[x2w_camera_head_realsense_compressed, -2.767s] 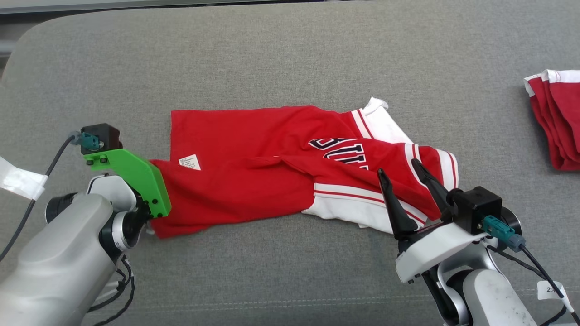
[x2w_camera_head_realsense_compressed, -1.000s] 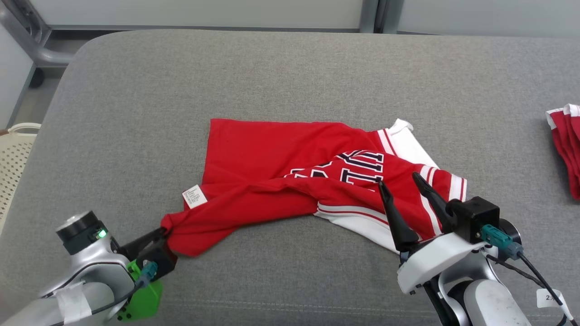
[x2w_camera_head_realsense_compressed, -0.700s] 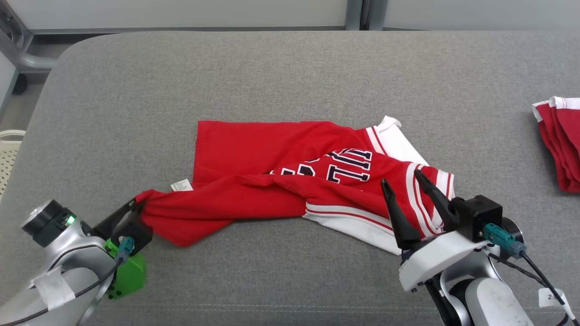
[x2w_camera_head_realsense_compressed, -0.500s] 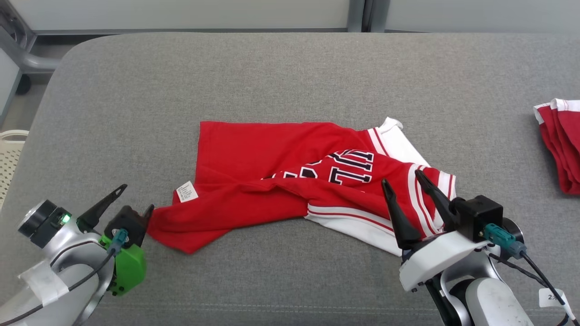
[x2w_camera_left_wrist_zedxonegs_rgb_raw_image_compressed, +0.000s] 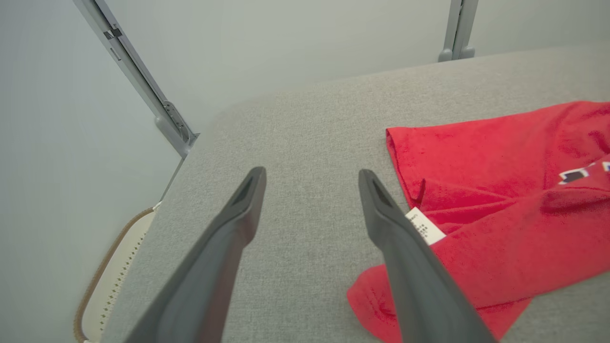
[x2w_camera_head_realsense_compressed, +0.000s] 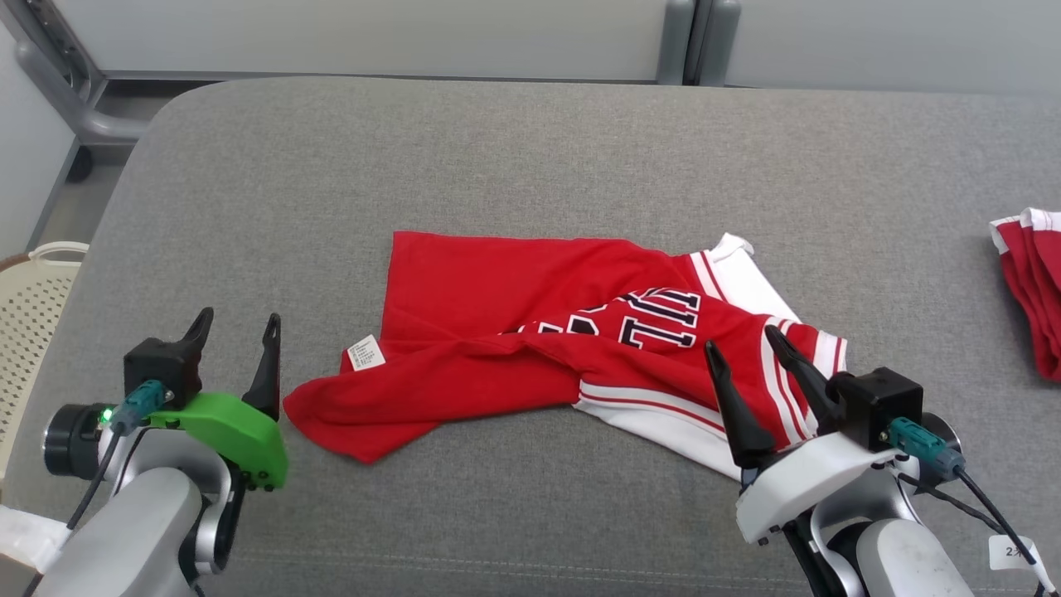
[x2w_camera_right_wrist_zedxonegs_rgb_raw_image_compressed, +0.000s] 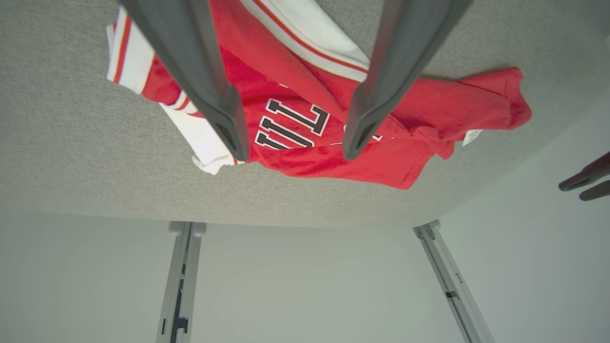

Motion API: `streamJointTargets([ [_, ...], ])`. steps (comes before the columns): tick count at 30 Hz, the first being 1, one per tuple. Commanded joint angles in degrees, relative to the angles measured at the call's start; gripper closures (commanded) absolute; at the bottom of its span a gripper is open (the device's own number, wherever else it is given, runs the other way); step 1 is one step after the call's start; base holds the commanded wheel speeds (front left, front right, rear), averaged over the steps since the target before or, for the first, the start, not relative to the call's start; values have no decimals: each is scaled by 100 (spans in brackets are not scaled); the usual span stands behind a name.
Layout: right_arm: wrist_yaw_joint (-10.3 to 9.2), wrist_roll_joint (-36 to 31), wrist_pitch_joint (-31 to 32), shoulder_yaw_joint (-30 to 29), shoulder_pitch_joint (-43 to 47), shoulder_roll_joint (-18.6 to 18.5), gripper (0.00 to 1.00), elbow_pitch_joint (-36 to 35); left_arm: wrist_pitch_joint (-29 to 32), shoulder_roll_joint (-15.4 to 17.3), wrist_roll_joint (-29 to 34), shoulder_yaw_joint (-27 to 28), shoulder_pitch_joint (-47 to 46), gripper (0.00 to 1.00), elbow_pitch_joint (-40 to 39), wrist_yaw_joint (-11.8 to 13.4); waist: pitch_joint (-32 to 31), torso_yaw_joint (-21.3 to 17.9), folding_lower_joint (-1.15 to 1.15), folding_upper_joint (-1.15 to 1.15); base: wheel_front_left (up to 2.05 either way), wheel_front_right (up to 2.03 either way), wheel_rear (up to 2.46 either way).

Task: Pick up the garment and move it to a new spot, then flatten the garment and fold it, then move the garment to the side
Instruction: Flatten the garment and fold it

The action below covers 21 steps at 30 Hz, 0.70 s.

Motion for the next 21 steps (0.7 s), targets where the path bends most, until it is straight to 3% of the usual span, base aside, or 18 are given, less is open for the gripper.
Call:
streamJointTargets([
  [1,-6,24,26,-41,72,-17,0,12,-114,-153,-385,337,260,0,-274,78,-69,37,0,0,0,0,0],
  [6,-6,150,-64,-286,90,-15,0,40,-224,-607,-1138,1244,778,0,-1067,67,-152,68,0,0,0,0,0],
  [12,-6,338,-174,-499,93,-15,0,146,-230,-1058,-1229,2000,1217,0,-1625,-95,-234,77,0,0,0,0,0],
  [16,-6,593,-308,-647,85,-16,0,281,-231,-1412,-1228,2477,1518,0,-1853,-310,-303,67,0,0,0,0,0],
  [21,-5,889,-501,-713,111,-13,0,553,-232,-1680,-1110,2634,1850,0,-1982,-693,-402,40,0,0,0,0,0],
])
